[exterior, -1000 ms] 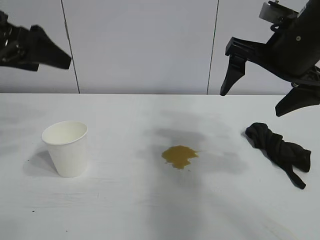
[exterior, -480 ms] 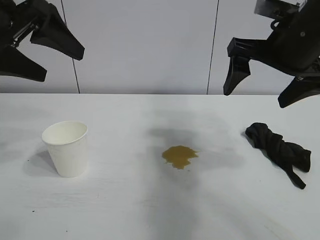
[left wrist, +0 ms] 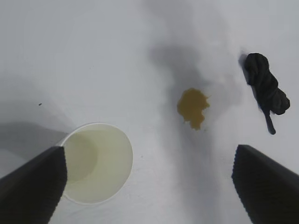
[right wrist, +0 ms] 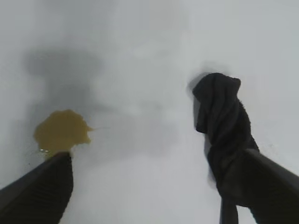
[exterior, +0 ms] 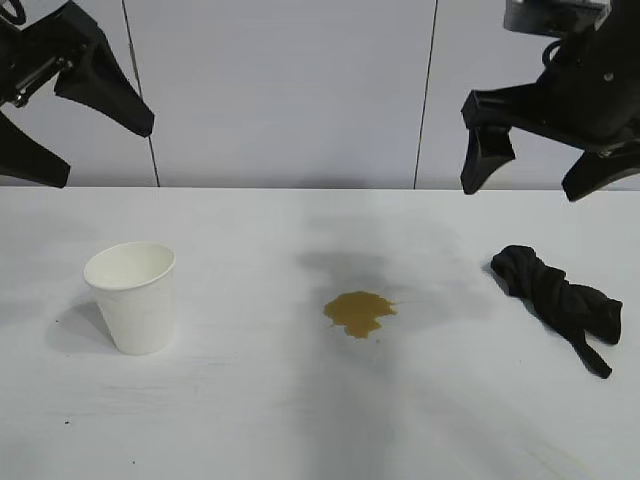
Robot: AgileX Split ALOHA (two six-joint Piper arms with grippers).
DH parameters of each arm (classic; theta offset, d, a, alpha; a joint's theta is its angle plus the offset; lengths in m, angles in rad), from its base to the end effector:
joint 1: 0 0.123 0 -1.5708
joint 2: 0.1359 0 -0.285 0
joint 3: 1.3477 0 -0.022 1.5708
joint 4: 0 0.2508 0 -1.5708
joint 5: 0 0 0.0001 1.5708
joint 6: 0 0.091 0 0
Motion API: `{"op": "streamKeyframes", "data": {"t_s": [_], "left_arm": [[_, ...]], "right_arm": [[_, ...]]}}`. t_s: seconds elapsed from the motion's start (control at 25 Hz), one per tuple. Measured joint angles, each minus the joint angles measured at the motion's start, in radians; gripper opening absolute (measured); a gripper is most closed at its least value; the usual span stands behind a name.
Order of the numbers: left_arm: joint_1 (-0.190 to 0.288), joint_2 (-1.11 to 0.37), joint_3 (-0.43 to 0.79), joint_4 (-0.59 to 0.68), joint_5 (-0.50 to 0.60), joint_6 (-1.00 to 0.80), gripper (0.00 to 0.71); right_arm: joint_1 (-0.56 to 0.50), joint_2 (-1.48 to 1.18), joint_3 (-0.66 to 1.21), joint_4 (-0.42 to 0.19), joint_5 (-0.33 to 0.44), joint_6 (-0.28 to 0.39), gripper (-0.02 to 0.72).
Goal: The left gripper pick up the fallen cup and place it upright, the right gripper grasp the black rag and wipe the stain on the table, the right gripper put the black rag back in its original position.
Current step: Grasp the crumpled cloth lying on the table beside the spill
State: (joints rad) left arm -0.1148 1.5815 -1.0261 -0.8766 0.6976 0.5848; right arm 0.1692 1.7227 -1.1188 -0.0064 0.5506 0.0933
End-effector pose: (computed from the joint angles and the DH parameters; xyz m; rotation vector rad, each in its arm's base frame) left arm 0.3134 -0.0814 0.2465 0.1526 2.5090 -0.7631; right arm 0.3486 0.0592 0.2118 -0.1062 2.6385 0.0827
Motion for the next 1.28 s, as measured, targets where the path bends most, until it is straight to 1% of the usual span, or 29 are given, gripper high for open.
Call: {"op": "streamKeyframes", "data": {"t_s": [0.16,0.36,0.44,0.52,0.6,0.68,0.72,0.76,0.84,0.88,0.92,1.0,1.04,1.16,1.28], "left_arm": [[0.000,0.000,0.000,0.004,0.013,-0.002,0.694],[0.000,0.000,0.000,0.004,0.014,-0.003,0.694],[0.000,0.000,0.000,0.004,0.014,-0.003,0.694],[0.000,0.000,0.000,0.007,0.014,-0.003,0.694],[0.000,0.000,0.000,0.007,0.016,-0.003,0.694],[0.000,0.000,0.000,0.008,0.019,-0.003,0.694],[0.000,0.000,0.000,0.010,0.024,-0.003,0.694],[0.000,0.000,0.000,0.011,0.026,-0.003,0.694],[0.000,0.000,0.000,0.011,0.031,-0.003,0.694],[0.000,0.000,0.000,0.011,0.031,-0.003,0.694],[0.000,0.000,0.000,0.011,0.031,-0.003,0.694],[0.000,0.000,0.000,0.011,0.032,-0.003,0.694],[0.000,0.000,0.000,0.011,0.032,-0.003,0.694],[0.000,0.000,0.000,0.011,0.032,-0.003,0.694],[0.000,0.000,0.000,0.011,0.032,-0.003,0.694]], "right_arm": [[-0.051,0.106,0.000,-0.019,-0.040,0.006,0.651],[-0.063,0.191,-0.001,-0.038,-0.081,0.008,0.638],[-0.063,0.213,-0.001,-0.040,-0.095,0.010,0.602],[-0.063,0.230,-0.001,-0.049,-0.108,0.013,0.528],[-0.063,0.243,-0.001,-0.068,-0.117,0.031,0.479],[-0.063,0.259,-0.001,-0.105,-0.127,0.060,0.449],[-0.063,0.267,-0.002,-0.125,-0.127,0.080,0.418],[-0.063,0.273,-0.002,-0.147,-0.127,0.102,0.354],[-0.064,0.275,-0.003,-0.180,-0.127,0.144,0.169],[-0.064,0.275,-0.004,-0.187,-0.126,0.159,0.122],[-0.064,0.272,-0.005,-0.187,-0.123,0.168,0.106],[-0.064,0.258,-0.005,-0.172,-0.104,0.172,0.106],[-0.064,0.244,-0.005,-0.151,-0.090,0.171,0.106],[-0.060,0.173,-0.005,-0.066,-0.064,0.132,0.106],[-0.013,0.093,-0.005,0.020,-0.047,0.075,0.106]]}}
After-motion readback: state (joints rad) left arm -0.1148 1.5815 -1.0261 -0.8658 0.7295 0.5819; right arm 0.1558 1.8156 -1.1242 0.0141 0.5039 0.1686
